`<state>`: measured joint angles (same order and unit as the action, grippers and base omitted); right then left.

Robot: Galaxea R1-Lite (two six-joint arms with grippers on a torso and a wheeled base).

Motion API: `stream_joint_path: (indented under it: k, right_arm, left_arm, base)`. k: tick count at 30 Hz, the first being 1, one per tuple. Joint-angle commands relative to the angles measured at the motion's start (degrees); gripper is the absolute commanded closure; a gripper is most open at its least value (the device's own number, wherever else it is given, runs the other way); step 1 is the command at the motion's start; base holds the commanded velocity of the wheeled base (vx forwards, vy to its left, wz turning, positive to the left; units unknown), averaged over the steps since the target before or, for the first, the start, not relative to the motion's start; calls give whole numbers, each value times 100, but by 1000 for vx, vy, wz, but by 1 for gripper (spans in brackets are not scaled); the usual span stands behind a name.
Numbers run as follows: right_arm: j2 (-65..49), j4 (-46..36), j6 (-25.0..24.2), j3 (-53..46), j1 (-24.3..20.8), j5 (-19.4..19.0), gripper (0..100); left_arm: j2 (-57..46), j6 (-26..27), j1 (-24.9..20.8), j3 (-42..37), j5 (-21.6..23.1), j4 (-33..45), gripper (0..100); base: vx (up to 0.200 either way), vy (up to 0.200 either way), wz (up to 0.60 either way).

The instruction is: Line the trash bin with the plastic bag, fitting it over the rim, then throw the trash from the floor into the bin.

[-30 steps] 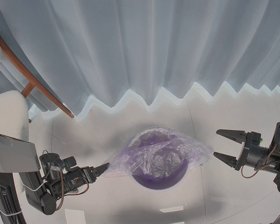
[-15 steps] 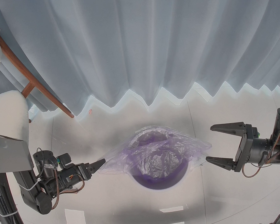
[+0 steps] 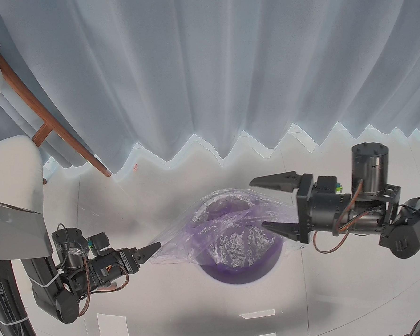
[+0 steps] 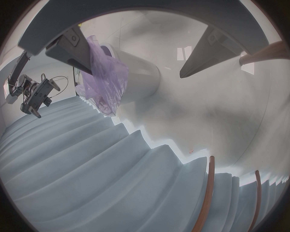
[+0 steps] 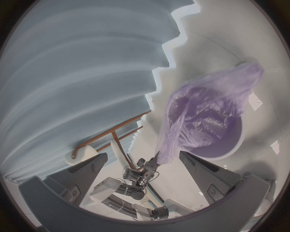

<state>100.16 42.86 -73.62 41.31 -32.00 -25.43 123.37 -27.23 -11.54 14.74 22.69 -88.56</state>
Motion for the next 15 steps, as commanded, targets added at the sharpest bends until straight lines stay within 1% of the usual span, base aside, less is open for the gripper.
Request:
stream_joint_path:
  k: [1, 3, 5, 7, 12, 15]
  right_arm:
    - [883, -191, 76, 483, -351, 117, 0]
    - [1164, -147, 93, 536, -421, 187, 0]
    - [1392, -129, 111, 571, -474, 398, 0]
    - [1507, -138, 137, 632, -483, 504, 0]
    - [1595, -129, 146, 685, -456, 504, 0]
    - [1841, -129, 172, 914, -447, 513, 0]
  left_arm:
    - [38, -1, -58, -32, -1, -3, 0]
    - [38, 8, -67, -32, -1, -3, 0]
    - [38, 16, -67, -32, -1, -12, 0]
    - [38, 16, -67, -32, -1, -3, 0]
    - [56, 25, -76, -32, -1, -12, 0]
    - [56, 25, -76, -41, -1, -12, 0]
  base:
    - [0, 0, 0]
    - [0, 0, 0]
    - [0, 0, 0]
    - [0, 0, 0]
    - [0, 0, 0]
    - [0, 0, 0]
